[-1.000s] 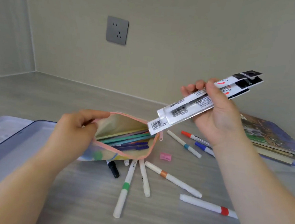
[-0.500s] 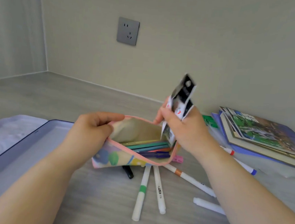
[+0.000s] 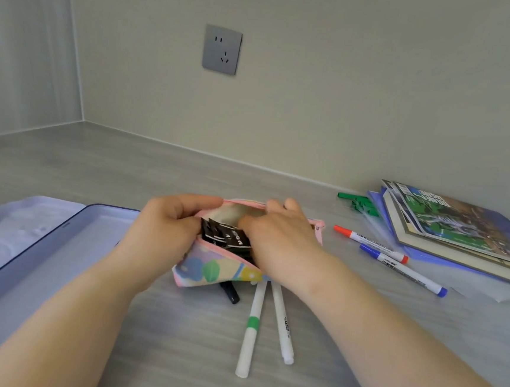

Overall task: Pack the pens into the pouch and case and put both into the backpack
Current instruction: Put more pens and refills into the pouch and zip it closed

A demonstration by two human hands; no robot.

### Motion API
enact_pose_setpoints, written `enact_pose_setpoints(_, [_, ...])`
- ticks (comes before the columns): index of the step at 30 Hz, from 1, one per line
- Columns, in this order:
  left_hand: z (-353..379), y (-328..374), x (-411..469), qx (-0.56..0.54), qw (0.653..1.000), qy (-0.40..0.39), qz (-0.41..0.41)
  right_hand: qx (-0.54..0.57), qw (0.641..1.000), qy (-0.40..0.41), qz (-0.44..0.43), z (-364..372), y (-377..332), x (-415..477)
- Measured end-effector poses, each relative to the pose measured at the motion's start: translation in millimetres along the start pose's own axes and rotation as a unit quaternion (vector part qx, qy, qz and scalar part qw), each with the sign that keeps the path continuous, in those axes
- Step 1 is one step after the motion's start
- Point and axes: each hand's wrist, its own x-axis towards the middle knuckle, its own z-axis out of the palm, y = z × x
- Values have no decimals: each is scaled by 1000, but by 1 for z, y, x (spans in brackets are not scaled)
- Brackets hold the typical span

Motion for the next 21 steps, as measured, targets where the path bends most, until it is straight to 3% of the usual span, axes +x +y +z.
enact_pose_setpoints(3, [0, -1, 0, 1, 1000, 5, 2, 29, 999, -7, 25, 1, 9, -1])
enact_pose_setpoints(6, [0, -2, 1, 8, 1000, 14, 13, 186, 978, -47, 79, -7, 19, -7])
enact_pose_setpoints(9, [1, -1, 1, 9, 1000, 18, 16, 338, 939, -2, 64, -11, 15, -6])
enact_pose_setpoints(14, [4, 1, -3, 4, 999, 34, 40, 139, 990, 30, 0, 7, 4, 0])
enact_pose_setpoints(21, [4, -1, -2, 28, 997, 37, 58, 219, 976, 7, -8, 15, 1, 0])
